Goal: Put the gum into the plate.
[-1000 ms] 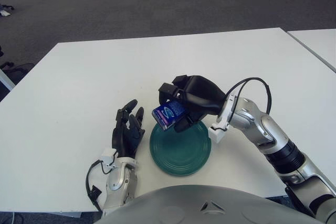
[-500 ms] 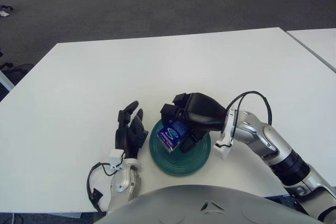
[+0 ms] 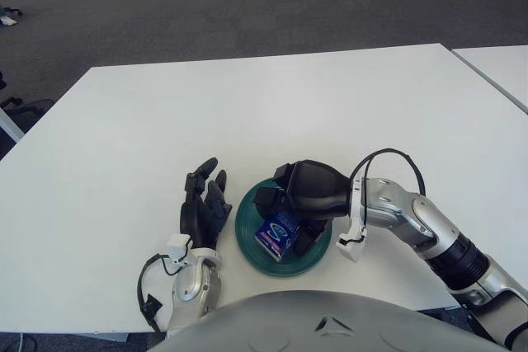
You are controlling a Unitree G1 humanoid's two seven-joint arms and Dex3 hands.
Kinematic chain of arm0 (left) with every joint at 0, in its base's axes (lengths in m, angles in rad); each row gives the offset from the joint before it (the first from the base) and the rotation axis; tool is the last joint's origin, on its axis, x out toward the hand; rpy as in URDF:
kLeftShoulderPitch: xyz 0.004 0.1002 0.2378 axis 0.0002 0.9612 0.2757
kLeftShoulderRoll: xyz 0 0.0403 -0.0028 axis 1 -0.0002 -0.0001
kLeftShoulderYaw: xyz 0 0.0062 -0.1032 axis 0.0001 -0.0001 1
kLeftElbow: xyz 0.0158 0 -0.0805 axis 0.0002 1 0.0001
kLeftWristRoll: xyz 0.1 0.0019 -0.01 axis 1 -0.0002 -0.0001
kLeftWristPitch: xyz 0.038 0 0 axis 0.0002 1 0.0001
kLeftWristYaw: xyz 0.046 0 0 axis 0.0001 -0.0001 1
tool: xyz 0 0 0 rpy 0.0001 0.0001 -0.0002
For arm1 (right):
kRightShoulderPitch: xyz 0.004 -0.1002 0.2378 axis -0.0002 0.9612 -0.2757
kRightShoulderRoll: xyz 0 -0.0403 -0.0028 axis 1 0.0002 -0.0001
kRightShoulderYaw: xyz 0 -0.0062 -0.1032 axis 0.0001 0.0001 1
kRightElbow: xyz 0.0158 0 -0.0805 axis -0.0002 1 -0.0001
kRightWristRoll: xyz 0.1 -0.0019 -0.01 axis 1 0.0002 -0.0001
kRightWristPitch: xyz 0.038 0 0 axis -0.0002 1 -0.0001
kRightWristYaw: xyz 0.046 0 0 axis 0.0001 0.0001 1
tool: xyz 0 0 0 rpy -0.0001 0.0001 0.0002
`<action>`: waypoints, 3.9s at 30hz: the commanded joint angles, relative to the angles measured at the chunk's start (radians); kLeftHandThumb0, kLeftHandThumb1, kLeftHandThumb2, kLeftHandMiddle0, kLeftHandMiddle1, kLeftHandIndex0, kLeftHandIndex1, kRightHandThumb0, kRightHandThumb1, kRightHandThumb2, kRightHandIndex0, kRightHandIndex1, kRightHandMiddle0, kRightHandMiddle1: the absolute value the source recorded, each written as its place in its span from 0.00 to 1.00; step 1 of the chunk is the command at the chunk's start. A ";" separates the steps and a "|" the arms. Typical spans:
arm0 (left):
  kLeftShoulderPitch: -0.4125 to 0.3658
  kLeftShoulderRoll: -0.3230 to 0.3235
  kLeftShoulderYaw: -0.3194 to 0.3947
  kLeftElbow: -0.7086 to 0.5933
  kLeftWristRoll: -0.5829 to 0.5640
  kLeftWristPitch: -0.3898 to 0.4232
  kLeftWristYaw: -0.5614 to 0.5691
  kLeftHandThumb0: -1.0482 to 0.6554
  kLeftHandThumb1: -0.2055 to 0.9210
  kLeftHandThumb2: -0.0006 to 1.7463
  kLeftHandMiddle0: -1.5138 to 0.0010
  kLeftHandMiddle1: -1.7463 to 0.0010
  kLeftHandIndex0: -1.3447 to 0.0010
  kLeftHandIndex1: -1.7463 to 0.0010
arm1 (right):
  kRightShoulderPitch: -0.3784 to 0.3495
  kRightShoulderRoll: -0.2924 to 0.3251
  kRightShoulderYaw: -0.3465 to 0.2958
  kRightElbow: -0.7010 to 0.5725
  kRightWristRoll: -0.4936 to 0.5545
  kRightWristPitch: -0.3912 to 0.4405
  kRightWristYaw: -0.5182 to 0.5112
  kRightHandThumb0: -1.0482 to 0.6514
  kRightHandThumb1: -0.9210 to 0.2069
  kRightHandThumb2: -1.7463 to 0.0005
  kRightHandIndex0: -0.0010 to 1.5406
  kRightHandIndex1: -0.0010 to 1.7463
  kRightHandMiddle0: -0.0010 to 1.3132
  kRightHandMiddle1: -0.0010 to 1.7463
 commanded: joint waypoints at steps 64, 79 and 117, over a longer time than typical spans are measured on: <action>-0.038 -0.030 0.012 0.008 -0.009 0.034 -0.006 0.14 1.00 0.49 0.73 1.00 0.99 0.48 | -0.068 0.015 -0.044 0.033 -0.016 -0.041 -0.013 0.22 0.00 0.60 0.19 0.83 0.00 0.50; -0.032 -0.020 0.012 0.025 -0.027 -0.005 -0.039 0.14 1.00 0.50 0.73 1.00 1.00 0.50 | -0.062 0.005 -0.056 0.019 -0.016 -0.032 0.021 0.15 0.00 0.52 0.26 0.20 0.00 0.40; 0.078 -0.005 -0.045 -0.073 -0.050 -0.046 -0.079 0.07 1.00 0.45 0.62 0.95 0.86 0.43 | 0.370 0.438 -0.441 -0.028 0.877 0.792 -0.095 0.17 0.00 0.59 0.34 0.09 0.01 0.49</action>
